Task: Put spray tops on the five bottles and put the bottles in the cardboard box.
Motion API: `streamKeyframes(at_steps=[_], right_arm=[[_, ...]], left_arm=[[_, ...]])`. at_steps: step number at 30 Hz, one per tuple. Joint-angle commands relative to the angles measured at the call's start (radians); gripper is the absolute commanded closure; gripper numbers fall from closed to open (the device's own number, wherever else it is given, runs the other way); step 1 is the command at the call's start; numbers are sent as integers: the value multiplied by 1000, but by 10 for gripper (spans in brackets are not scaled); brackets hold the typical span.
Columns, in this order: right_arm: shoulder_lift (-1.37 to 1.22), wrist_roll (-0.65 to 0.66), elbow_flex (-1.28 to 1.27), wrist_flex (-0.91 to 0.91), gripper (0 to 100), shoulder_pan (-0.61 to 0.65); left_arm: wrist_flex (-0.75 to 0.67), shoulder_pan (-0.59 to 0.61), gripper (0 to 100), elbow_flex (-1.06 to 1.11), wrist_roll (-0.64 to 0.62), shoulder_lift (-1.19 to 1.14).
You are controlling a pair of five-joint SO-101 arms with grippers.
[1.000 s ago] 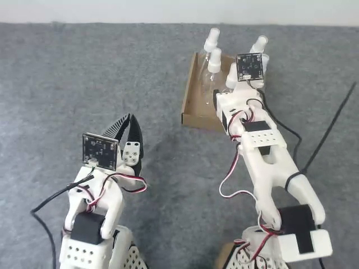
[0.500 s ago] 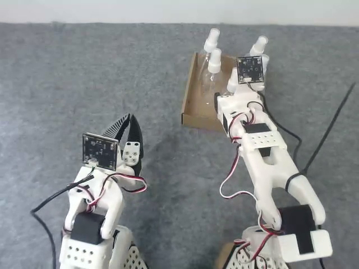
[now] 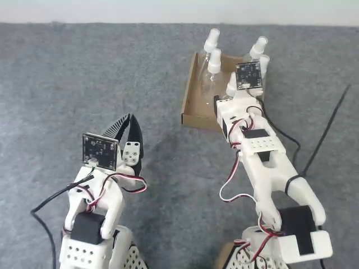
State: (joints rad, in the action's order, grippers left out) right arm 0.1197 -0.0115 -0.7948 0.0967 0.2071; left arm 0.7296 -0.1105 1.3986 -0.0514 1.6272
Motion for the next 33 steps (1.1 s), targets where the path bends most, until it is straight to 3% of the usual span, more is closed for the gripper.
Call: streamKeyframes(at_steps=[1, 9, 18, 33], right_arm=[[19, 43, 2, -18, 991, 8], [19, 48, 2, -15, 989, 8], [19, 46, 2, -8, 825, 10], [21, 41, 2, -10, 821, 36]], left_arm=[[-26, 2, 987, -5, -11, 20], [-26, 2, 987, -5, -11, 20], [-26, 2, 987, -5, -11, 20], [-26, 2, 987, -5, -11, 20]])
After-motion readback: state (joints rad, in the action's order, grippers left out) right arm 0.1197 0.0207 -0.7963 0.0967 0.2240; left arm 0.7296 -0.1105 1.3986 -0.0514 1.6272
